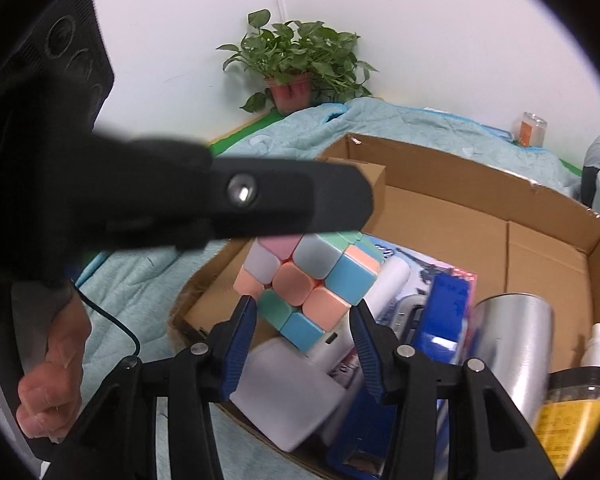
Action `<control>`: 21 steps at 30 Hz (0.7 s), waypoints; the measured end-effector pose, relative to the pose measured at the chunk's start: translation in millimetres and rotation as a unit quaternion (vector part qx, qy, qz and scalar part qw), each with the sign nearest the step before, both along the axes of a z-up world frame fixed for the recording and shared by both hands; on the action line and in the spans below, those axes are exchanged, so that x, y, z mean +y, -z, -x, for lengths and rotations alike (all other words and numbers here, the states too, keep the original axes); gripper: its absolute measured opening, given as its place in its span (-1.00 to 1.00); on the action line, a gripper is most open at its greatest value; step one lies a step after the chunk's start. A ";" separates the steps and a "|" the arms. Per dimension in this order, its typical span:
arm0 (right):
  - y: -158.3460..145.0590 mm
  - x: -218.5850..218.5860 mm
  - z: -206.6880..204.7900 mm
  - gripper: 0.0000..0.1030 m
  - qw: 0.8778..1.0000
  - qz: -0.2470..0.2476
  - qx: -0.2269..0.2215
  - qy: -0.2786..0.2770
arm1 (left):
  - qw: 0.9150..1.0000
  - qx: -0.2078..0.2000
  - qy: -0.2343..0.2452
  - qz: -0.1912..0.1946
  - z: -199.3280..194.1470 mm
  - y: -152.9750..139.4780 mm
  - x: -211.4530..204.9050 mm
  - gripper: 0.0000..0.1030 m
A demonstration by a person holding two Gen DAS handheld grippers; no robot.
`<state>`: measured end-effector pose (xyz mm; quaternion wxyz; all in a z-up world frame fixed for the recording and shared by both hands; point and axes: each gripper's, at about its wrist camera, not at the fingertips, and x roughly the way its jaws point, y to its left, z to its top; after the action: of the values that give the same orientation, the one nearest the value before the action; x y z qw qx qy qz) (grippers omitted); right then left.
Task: Organize rigid objects
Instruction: 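Lower the cube beside the fan and open the left tool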
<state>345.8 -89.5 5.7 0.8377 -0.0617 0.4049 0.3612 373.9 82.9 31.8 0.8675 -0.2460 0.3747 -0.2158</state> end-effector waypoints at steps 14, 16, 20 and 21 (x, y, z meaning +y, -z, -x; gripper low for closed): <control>4.5 -47.9 29.2 0.00 1.000 -0.012 0.018 0.012 | 0.999 -0.022 0.005 -0.047 6.3 6.4 -28.8 0.51; 3.4 -51.0 36.1 0.23 1.000 -0.016 0.016 0.015 | 0.999 -0.021 -0.001 -0.041 12.5 7.8 -22.8 0.56; 4.8 -73.5 45.0 0.37 0.999 -0.037 0.024 0.028 | 0.996 -0.037 -0.020 -0.076 31.4 7.8 -19.7 0.56; 5.4 -78.0 49.0 0.39 0.998 -0.038 0.026 0.031 | 0.995 -0.041 -0.025 -0.085 37.1 7.9 -19.6 0.56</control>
<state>296.8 -167.5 0.3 0.8393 -0.0080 0.4143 0.3520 336.7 63.3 24.0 0.9051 -0.1717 0.3494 -0.1711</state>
